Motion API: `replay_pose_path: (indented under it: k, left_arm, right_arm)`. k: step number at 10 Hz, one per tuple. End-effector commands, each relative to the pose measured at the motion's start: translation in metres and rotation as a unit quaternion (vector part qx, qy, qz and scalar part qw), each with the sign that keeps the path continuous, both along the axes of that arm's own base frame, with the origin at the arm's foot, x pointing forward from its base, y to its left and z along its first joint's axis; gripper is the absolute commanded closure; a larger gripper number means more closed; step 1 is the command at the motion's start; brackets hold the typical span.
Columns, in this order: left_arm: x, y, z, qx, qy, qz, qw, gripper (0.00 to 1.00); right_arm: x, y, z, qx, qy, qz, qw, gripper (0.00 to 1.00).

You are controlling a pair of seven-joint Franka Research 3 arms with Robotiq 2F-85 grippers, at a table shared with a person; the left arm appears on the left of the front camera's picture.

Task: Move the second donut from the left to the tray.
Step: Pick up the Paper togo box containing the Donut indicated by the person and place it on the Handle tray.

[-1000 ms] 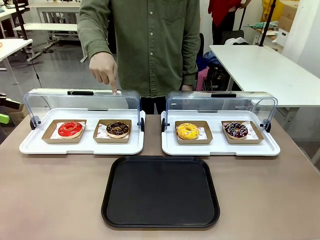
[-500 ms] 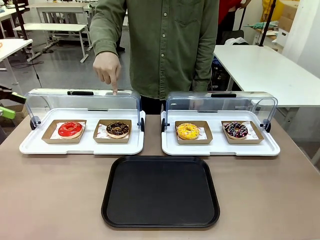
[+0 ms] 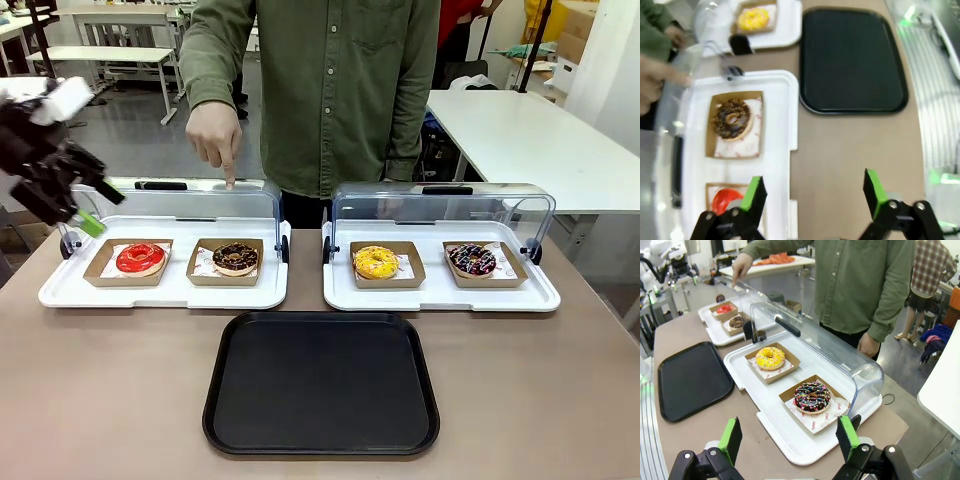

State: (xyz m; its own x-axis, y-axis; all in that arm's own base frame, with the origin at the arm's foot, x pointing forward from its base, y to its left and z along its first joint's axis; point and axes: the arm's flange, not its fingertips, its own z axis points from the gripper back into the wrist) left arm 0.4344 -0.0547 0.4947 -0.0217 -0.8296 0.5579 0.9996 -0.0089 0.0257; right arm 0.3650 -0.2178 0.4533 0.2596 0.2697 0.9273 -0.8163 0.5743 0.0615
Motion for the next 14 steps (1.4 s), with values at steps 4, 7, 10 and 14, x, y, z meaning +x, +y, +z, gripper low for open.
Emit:
replay_pose_path:
  k: [4, 7, 10, 14]
  left_arm:
    - [-0.003, -0.095, -0.073, 0.121, -0.055, -0.031, 0.991, 0.00]
    - [0.014, -0.115, -0.108, 0.170, -0.096, -0.031, 0.980, 0.00]
    - [0.045, -0.120, -0.118, 0.199, -0.081, -0.005, 0.977, 0.00]
    - [0.021, -0.113, -0.121, 0.169, -0.095, -0.038, 0.980, 0.00]
  right_arm:
    - [0.003, 0.000, 0.000, 0.005, -0.022, -0.001, 1.000, 0.00]
    - [0.003, 0.000, 0.000, 0.005, -0.022, -0.001, 1.000, 0.00]
    - [0.003, 0.000, 0.000, 0.005, -0.022, -0.001, 1.000, 0.00]
    - [0.003, 0.000, 0.000, 0.005, -0.022, -0.001, 1.000, 0.00]
